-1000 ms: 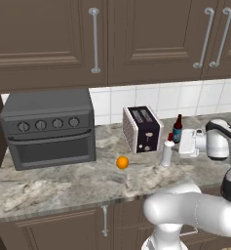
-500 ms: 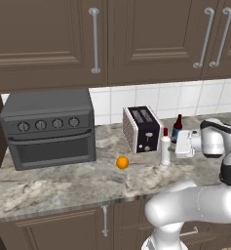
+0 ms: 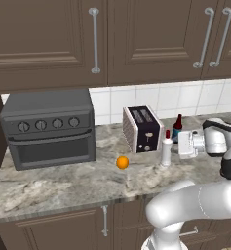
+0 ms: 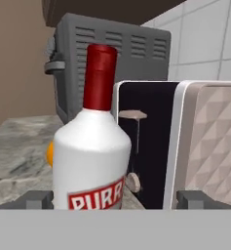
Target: Place the liquor and beer on the top shelf of the fridge to keep them out of children's reach, and place the orange on lower shelves for easy access.
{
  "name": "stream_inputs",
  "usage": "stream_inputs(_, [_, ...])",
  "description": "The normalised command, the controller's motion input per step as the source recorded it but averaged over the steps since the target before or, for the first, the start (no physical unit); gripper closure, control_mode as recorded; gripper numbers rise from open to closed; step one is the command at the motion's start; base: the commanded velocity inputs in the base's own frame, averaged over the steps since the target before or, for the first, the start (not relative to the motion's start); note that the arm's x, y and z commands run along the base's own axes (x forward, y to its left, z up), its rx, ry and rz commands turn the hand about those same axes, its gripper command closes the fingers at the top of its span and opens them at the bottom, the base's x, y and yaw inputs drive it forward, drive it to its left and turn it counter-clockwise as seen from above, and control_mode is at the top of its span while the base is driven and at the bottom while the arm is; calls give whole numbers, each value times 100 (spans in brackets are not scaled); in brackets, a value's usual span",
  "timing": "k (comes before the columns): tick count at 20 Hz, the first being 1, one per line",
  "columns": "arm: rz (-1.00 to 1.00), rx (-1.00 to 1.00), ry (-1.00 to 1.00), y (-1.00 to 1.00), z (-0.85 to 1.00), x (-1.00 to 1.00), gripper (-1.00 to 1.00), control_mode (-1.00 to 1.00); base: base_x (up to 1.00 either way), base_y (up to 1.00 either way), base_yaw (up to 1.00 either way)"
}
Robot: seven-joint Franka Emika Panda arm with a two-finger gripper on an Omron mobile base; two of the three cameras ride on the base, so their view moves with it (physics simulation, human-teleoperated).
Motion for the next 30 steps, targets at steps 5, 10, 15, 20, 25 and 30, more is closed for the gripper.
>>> stream_inputs(5, [5,0,0,0,0,-32,-100,-100,0,0,0])
stream_inputs(10, [3,0,0,0,0,-21,-100,-100,0,0,0])
stream_inputs(15, [1,0,0,0,0,-1,-100,-100,0,0,0])
stream_inputs(20, [0,0,1,0,0,1,-100,-100,0,0,0])
stream_inputs(25, [0,0,5,0,0,1,-100,-100,0,0,0])
stream_inputs(30, [0,0,9,1,0,0,-100,-100,0,0,0])
